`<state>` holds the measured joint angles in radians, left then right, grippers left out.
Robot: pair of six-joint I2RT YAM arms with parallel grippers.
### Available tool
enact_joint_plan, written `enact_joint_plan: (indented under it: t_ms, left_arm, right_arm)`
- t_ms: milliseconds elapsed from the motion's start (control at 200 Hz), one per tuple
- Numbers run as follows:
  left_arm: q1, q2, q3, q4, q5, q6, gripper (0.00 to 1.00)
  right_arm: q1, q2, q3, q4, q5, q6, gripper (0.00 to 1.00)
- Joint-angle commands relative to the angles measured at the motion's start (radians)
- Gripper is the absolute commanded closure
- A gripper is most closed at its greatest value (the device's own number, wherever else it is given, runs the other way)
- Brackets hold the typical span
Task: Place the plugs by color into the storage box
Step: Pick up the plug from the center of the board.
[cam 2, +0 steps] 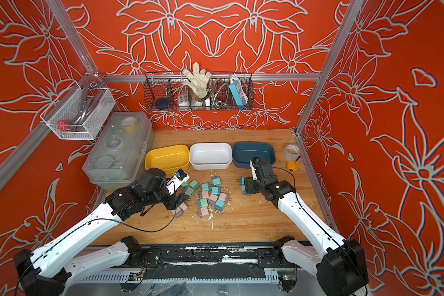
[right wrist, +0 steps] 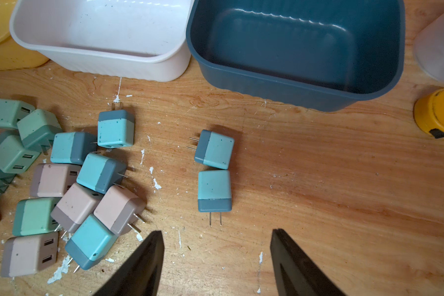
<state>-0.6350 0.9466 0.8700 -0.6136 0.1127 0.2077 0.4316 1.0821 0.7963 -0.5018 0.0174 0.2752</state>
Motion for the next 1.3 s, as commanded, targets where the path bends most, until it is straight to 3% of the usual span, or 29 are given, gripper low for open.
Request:
enact_joint_plan:
  t_ms: [0,335,581,1291]
  left_arm:
    - [0.0,-0.052,-0.05,0.035,-0.001,-0.01,0.33]
    - [0.0,-0.225,-0.172,0.155,-0.016,0.024,0.26]
    - [0.0,-0.184,-0.165,0.152,-0.015,0.015,0.26]
    - [0.0,-0.159,-0.169,0.153,-0.002,0.011,0.26]
  right_arm:
    - [0.005,0.009,-0.013,0.007,0.001,0.023,0.29]
    - [0.004,0.093,-0.051,0.083,0.005,0.054,0.25]
    - [0.004,0.209,-0.043,0.122,-0.065,0.052,0.3]
    - [0.004,0.402,-0.042,0.162,-0.04,0.019,0.36]
